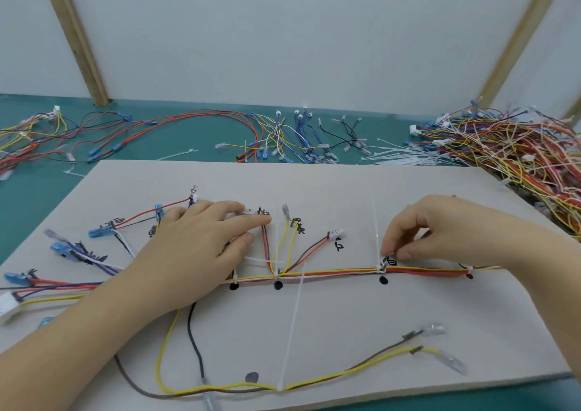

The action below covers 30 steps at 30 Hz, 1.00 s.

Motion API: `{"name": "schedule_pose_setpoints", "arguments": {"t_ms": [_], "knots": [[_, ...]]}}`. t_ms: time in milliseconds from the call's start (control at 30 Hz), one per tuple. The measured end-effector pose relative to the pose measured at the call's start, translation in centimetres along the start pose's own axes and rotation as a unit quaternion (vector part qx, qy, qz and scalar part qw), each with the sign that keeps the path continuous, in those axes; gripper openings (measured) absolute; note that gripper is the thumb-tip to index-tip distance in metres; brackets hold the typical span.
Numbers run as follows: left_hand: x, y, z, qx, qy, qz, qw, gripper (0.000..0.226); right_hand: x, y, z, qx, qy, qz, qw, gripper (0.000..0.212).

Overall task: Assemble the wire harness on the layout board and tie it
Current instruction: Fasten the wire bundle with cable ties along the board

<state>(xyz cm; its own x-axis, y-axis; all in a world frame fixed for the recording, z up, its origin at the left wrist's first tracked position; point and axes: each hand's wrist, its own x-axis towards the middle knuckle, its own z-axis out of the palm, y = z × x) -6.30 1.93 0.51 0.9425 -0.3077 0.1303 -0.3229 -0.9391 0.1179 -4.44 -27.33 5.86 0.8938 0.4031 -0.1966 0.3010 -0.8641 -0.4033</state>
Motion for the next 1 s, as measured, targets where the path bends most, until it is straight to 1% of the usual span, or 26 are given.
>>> {"name": "schedule_pose_setpoints", "arguments": {"t_ms": [167,300,333,433,467,500,567,633,667,700,767,800,833,900,1000], "knots": [[0.1,0.0,0.0,-0.003,0.006,0.0,1.0,0.074,-0.3,0.1,0.2,0.005,-0.007,0.019,1.0,0.038],[0.1,-0.2,0.2,-0.006,0.005,0.004,1.0,0.072,-0.7,-0.2,0.4,-0.018,0.008,0.004,1.0,0.042],[0.0,-0.2,0.2,-0.007,0.005,0.005,1.0,0.072,-0.9,-0.2,0.5,-0.029,0.009,-0.007,1.0,0.041],[0.0,-0.2,0.3,-0.008,0.006,0.005,1.0,0.071,-1.5,-0.3,0.9,-0.092,0.011,-0.045,0.995,0.03],[0.1,-0.2,0.3,-0.009,0.006,0.005,1.0,0.071,-1.7,-0.2,1.0,-0.103,0.018,-0.052,0.993,0.03],[0.1,-0.2,0.3,-0.009,0.007,0.004,1.0,0.072,-1.9,-0.2,1.1,-0.099,0.027,-0.056,0.993,0.033],[0.1,-0.1,0.4,-0.004,0.009,0.005,1.0,0.073,-2.2,0.0,0.9,-0.051,0.037,-0.047,0.997,0.048],[0.1,0.0,0.4,0.003,0.009,0.007,1.0,0.075,-2.3,0.3,0.2,-0.001,0.018,-0.025,1.0,0.052],[0.1,0.0,0.3,0.003,0.009,0.008,1.0,0.075,-2.1,0.6,-0.4,0.007,0.017,-0.016,1.0,0.052],[0.1,0.0,0.3,0.002,0.009,0.009,1.0,0.075,-1.9,0.9,-1.0,0.0,0.037,-0.013,0.999,0.05],[0.1,0.0,0.3,0.001,0.01,0.01,1.0,0.074,-1.1,1.8,-2.6,-0.041,0.11,-0.006,0.993,0.046],[0.1,0.0,0.2,0.0,0.011,0.009,1.0,0.074,-0.6,2.2,-3.3,-0.056,0.135,0.008,0.989,0.043],[0.2,0.0,0.2,-0.001,0.012,0.009,1.0,0.074,0.0,2.7,-4.0,-0.067,0.145,0.028,0.987,0.04],[0.2,-0.1,0.2,-0.003,0.013,0.008,1.0,0.073,1.4,3.7,-4.8,-0.092,0.117,0.078,0.986,0.029],[0.1,-0.2,0.3,-0.005,0.014,0.008,1.0,0.073,3.1,4.5,-4.8,-0.115,0.038,0.128,0.984,0.014]]}}
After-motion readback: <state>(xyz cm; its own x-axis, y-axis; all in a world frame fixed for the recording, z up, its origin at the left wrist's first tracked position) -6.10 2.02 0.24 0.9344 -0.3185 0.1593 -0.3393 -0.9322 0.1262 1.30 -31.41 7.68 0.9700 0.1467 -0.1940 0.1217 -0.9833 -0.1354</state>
